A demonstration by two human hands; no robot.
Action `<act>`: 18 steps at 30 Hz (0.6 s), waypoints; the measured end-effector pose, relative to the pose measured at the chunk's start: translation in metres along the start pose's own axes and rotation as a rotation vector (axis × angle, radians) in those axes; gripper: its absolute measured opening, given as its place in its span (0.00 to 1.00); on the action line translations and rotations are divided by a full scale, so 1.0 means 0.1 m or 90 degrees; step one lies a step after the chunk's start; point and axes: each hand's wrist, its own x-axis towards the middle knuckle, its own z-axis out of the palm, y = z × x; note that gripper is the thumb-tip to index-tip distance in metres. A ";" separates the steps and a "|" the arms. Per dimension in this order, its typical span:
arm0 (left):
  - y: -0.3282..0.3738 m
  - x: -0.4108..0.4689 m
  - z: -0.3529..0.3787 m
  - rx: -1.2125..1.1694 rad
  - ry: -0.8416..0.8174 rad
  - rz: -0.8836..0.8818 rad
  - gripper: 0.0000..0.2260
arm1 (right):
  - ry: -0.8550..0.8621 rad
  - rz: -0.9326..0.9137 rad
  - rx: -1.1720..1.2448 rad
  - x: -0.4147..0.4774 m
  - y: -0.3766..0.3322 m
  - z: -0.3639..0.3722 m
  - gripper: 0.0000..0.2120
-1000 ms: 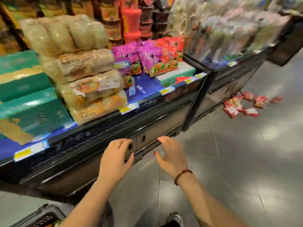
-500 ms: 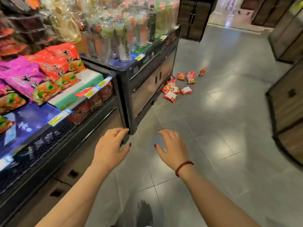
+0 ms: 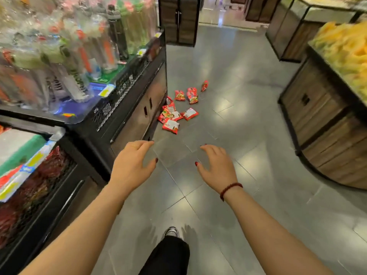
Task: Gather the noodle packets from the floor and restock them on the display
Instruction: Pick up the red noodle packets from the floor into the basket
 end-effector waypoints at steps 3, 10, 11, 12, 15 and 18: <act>-0.14 0.65 0.14 -0.020 -0.025 -0.008 0.23 | -0.011 0.038 -0.009 0.59 0.12 -0.01 0.22; -0.28 1.92 0.47 -0.026 -0.070 0.043 0.22 | -0.007 0.100 -0.018 1.62 0.57 -0.05 0.22; -0.29 2.07 0.53 -0.028 -0.070 0.050 0.21 | -0.010 0.105 -0.021 1.76 0.65 -0.05 0.22; -0.29 2.24 0.60 -0.031 -0.070 0.056 0.21 | -0.013 0.110 -0.023 1.91 0.74 -0.04 0.22; -0.29 2.77 0.83 -0.031 -0.079 0.055 0.22 | -0.020 0.115 -0.015 2.42 1.04 -0.01 0.22; -0.25 3.38 1.07 -0.026 -0.080 0.038 0.23 | -0.028 0.105 -0.014 3.03 1.39 0.00 0.22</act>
